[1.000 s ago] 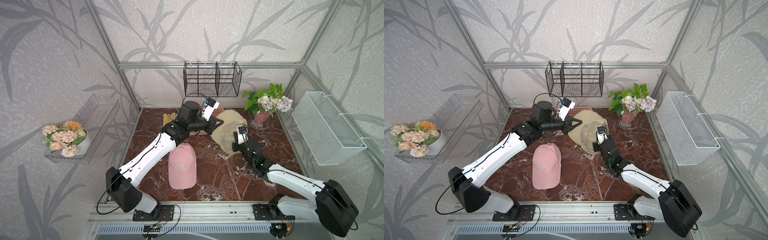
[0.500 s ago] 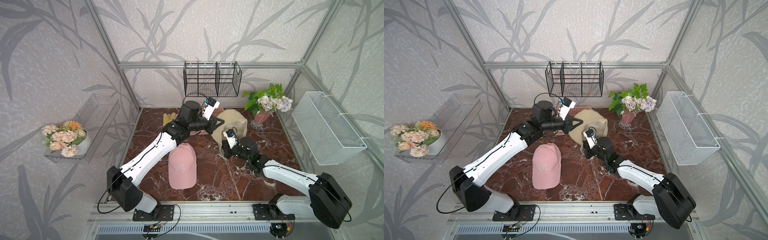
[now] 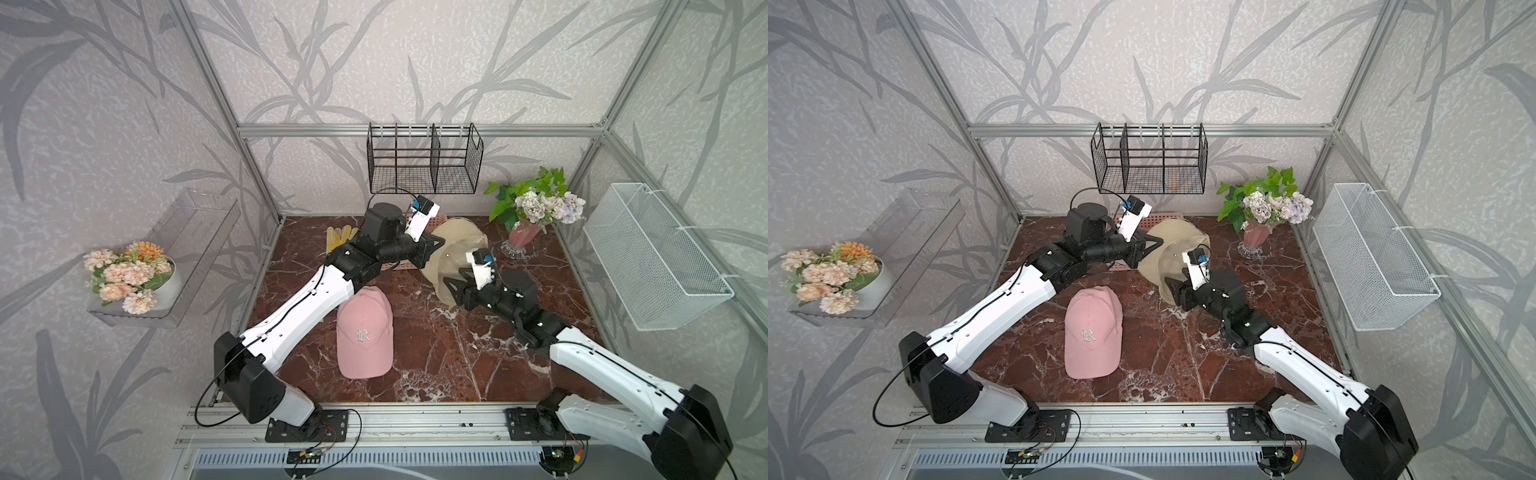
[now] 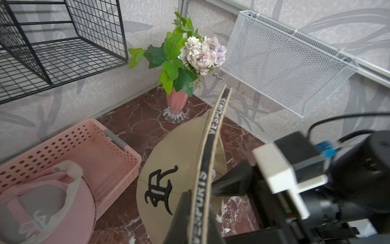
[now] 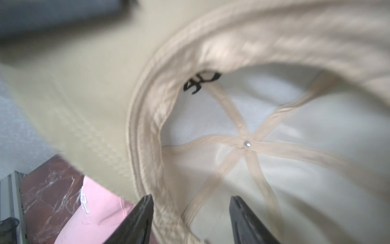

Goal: Turn the baseball cap inside out
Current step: Turn over the baseball cap, then place the baseball cap at the center of the board.

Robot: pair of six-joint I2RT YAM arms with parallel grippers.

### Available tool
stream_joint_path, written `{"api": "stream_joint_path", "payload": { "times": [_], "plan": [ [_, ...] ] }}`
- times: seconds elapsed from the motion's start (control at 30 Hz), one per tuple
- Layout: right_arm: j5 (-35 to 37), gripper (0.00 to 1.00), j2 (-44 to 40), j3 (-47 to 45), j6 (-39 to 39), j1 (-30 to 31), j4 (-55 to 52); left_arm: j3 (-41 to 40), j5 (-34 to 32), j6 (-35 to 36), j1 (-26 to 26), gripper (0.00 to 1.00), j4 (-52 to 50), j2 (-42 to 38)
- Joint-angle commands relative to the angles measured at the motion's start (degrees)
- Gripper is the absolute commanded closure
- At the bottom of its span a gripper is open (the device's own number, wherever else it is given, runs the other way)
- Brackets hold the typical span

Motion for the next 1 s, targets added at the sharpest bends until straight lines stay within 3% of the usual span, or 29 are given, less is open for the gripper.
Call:
{"api": "stream_joint_path", "payload": {
  "times": [0.0,0.17,0.3,0.43,0.6,0.97],
  "plan": [
    [-3.66,0.35,-3.98,1.81,7.93,-5.83,-7.19,1.69,-7.64,10.65,0.19,1.00,0.26,-0.02],
    [-11.61,0.34,-7.54,3.30,20.91,-17.65,-14.02,1.85,-10.05,22.11,-0.23,1.00,-0.77,-0.59],
    [-17.30,0.34,-4.86,7.41,31.36,-23.14,-20.78,0.23,-11.39,32.82,-2.07,1.00,-1.66,-1.11],
    [-20.95,0.34,-2.70,7.21,41.05,-23.57,-18.37,-4.03,-13.48,42.04,-4.43,1.00,0.93,-3.12],
    [-20.52,0.34,-2.82,3.23,51.66,-23.68,-11.76,-11.92,-16.17,51.36,-7.61,1.00,8.69,-7.39],
    [-22.63,0.40,0.16,-0.47,60.15,-23.42,-1.84,-19.67,-16.54,58.85,-11.18,1.00,16.99,-11.53]
  ]
}}
